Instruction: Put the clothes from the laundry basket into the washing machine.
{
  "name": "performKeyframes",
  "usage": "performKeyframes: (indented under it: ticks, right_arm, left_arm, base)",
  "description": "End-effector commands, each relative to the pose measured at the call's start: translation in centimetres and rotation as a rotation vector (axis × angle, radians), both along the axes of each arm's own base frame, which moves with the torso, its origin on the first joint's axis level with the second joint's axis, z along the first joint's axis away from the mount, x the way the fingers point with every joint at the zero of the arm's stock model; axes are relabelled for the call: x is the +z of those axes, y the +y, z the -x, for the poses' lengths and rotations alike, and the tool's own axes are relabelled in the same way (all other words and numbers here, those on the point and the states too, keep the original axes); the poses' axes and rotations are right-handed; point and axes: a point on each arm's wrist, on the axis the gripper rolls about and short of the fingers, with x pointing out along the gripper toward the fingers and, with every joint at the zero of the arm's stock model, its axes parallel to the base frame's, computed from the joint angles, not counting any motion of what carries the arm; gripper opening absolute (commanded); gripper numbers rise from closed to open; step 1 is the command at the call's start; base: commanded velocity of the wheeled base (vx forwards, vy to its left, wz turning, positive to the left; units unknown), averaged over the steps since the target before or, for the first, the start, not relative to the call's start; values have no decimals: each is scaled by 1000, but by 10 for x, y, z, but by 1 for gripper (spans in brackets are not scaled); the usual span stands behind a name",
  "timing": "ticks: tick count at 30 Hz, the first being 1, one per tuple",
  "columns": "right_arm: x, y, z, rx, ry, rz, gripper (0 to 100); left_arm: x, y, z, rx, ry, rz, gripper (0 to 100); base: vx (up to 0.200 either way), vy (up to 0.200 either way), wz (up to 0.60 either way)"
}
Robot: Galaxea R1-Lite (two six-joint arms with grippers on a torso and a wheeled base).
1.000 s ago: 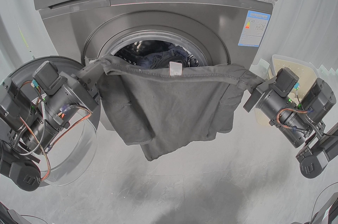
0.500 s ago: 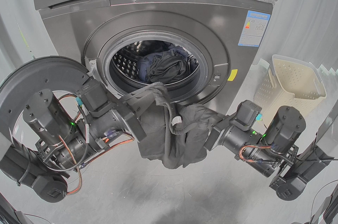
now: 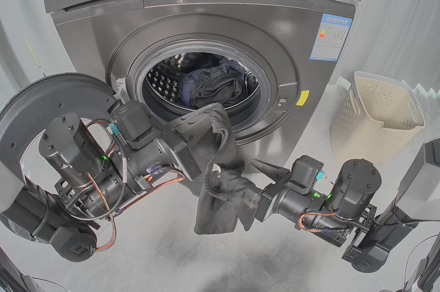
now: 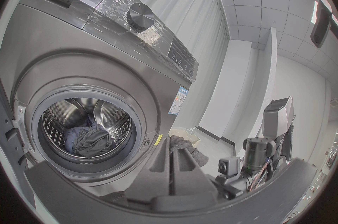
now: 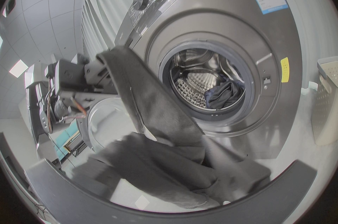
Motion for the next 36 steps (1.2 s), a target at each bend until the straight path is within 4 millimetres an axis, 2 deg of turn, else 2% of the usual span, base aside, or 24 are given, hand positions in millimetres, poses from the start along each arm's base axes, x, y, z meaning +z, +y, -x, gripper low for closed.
performKeyframes:
  ticks: [1, 7, 12, 17, 23, 28, 32, 36]
  right_arm:
    - [-12, 4, 4, 19, 31, 35, 100]
    - [-20, 13, 19, 77, 47, 64, 100]
    - [-22, 9, 14, 62, 53, 69, 100]
    - [-19, -6, -7, -21, 40, 59, 100]
    - [-32, -2, -24, -47, 42, 84, 100]
    - [-44, 14, -45, -52, 21, 88, 100]
    - [-58, 33, -66, -31, 0, 71, 100]
    - [-66, 51, -78, -8, -33, 56, 100]
  left_arm:
    - [1, -2, -1, -2, -2, 3, 0]
    - [5, -2, -3, 20, -16, 20, 0]
    - [13, -1, -7, 31, -45, 49, 0]
    - [18, 2, -8, 42, -59, 59, 0]
    - [26, 4, -3, 35, -82, 77, 0]
    - [34, 7, 4, 27, -103, 92, 0]
    - [34, 6, 6, 19, -104, 91, 0]
    - [33, 5, 7, 9, -102, 88, 0]
  base:
    - [0, 0, 0]
    - [0, 0, 0]
    - [0, 0, 0]
    - [0, 0, 0]
    - [0, 0, 0]
    - [0, 0, 0]
    - [0, 0, 0]
    - [0, 0, 0]
